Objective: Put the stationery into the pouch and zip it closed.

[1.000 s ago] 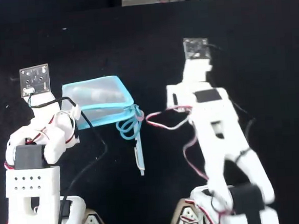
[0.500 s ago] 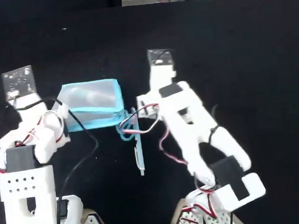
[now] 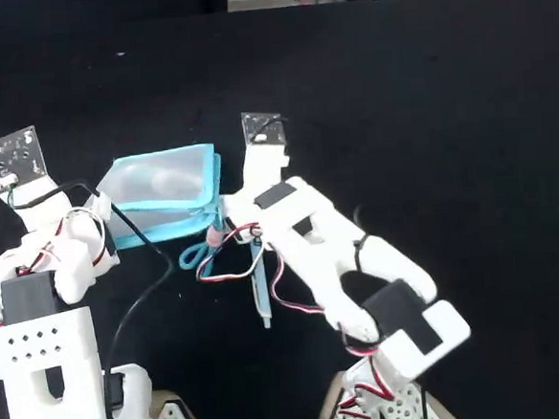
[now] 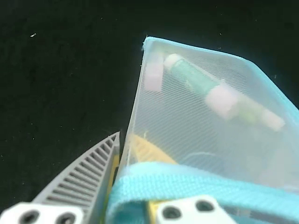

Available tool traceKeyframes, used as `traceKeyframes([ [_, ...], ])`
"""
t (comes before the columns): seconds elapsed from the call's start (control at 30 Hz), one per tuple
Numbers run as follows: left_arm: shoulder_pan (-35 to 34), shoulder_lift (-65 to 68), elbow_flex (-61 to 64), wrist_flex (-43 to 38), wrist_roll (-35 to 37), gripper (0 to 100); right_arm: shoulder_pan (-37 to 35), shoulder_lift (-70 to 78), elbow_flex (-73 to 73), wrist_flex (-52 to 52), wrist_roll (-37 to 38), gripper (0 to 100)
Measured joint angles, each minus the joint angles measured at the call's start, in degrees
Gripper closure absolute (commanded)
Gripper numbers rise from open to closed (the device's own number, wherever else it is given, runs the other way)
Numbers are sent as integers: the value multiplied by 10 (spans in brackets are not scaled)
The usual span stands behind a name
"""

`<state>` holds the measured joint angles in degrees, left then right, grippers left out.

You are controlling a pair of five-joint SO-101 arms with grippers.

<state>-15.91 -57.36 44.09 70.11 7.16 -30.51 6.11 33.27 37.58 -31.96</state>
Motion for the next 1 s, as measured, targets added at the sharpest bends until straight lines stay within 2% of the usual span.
traceKeyframes([
  [0.27, 0, 0, 0, 0, 0, 970, 0, 49, -47, 39, 0, 855],
  [0.33, 0, 0, 0, 0, 0, 970, 0, 67, -72, 63, 0, 892],
  [0.4, 0, 0, 0, 0, 0, 970, 3, 86, -102, 95, 0, 988],
  [0.67, 0, 0, 0, 0, 1, 970, 47, 184, -249, 251, 0, 988],
  [0.83, 0, 0, 0, 0, 1, 970, 98, 188, -291, 341, 4, 988],
  [1.0, 0, 0, 0, 0, 1, 970, 197, 135, -352, 419, 139, 987],
])
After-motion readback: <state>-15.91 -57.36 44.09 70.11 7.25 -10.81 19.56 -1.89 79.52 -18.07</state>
